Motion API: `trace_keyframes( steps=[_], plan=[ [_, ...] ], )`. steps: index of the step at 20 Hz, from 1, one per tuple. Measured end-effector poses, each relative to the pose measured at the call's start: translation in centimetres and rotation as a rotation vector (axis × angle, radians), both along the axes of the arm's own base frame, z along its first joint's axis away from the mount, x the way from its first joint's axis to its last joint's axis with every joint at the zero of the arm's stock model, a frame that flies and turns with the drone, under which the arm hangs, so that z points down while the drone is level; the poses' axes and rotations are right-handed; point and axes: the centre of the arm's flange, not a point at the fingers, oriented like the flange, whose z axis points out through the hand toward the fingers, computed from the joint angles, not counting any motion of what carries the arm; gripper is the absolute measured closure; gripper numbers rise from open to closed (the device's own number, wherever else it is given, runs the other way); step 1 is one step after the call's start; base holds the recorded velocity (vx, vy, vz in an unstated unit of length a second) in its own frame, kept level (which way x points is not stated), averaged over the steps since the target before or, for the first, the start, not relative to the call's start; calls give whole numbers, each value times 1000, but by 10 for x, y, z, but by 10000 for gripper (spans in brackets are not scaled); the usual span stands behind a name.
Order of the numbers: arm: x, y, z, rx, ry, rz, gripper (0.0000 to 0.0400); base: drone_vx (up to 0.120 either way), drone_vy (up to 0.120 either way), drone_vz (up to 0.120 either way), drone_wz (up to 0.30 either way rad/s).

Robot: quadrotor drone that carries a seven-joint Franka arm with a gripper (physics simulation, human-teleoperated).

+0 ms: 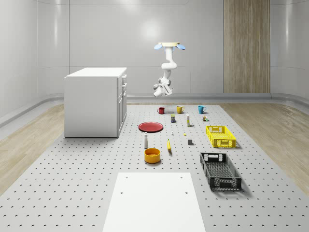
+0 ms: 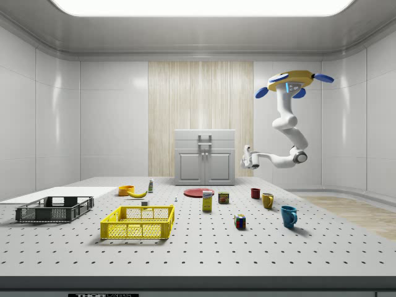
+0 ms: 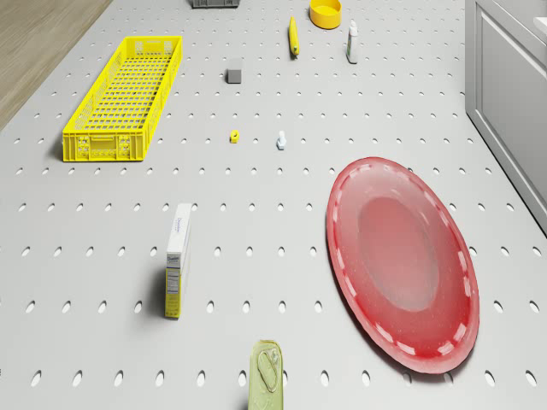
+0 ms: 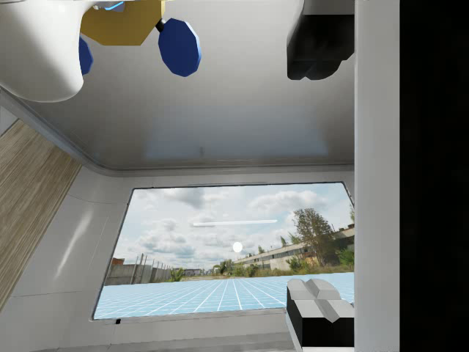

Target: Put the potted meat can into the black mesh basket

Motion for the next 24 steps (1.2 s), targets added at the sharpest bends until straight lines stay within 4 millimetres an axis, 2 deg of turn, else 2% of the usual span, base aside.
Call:
trace_keyframes(
  steps=[3, 6, 10, 13, 16, 22, 24],
  plan=[
    [2, 4, -50, -513, 0, -19, 0, 120, 0, -120, 0],
    [3, -15, -93, -994, 0, -37, 0, 120, 0, -120, 0],
    [4, -49, -122, -1440, 1, -51, 0, 120, 0, -120, 0],
    [4, -66, -129, -1635, 3, -56, 0, 120, 0, -120, 0],
    [4, -77, -132, -1751, 5, -57, 0, 120, 0, -120, 0],
    [4, -88, -133, -1859, 7, -57, 0, 7, 0, -120, 0],
    [4, -90, -134, -1876, 7, -57, 0, 0, 120, -120, 0]
  ],
)
